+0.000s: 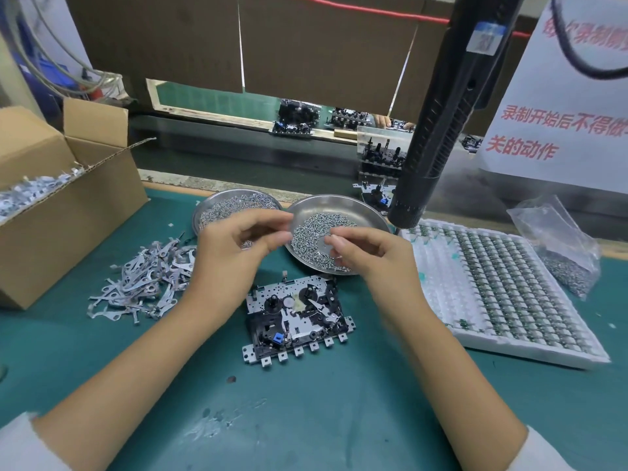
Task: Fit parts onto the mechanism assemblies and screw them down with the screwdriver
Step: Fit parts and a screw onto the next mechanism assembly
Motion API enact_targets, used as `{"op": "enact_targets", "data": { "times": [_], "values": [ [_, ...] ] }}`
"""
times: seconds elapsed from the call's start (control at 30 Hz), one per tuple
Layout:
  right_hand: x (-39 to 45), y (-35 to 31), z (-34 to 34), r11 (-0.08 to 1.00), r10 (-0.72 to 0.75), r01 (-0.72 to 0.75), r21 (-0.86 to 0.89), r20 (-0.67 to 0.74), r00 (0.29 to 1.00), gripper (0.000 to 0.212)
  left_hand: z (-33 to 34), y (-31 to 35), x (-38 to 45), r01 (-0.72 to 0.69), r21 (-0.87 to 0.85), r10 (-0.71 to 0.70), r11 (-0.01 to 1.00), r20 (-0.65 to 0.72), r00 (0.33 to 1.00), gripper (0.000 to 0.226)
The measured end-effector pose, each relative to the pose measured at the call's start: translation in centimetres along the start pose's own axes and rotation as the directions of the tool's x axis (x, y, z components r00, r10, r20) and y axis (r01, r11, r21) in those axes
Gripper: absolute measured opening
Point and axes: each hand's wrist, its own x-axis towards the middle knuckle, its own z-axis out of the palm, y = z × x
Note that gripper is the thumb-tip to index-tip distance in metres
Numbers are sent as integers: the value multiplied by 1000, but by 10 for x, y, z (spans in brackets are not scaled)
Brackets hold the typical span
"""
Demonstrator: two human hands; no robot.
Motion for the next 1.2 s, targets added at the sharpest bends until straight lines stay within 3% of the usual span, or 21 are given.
{"op": "enact_targets", "data": {
  "times": [0.17,0.4,0.83,1.1,1.2],
  "values": [
    [-8,-6,11,931,116,-188,312,235,965,15,13,12,-14,-20,-202,12,979,-37,999,22],
    [-17,-4,29,764,182,-326,557,299,937,17,21,16,-20,-52,-304,19,951,-112,993,20],
    [-17,-10,25,764,207,-371,528,345,916,16,18,19,-21,-117,-252,96,961,-94,991,23],
    [-18,-9,22,599,300,-530,600,445,844,16,21,21,-23,-58,-337,43,940,-52,998,21],
    [-16,-9,18,600,315,-553,578,464,828,26,20,22,-23,-52,-317,59,947,13,998,21]
  ]
}}
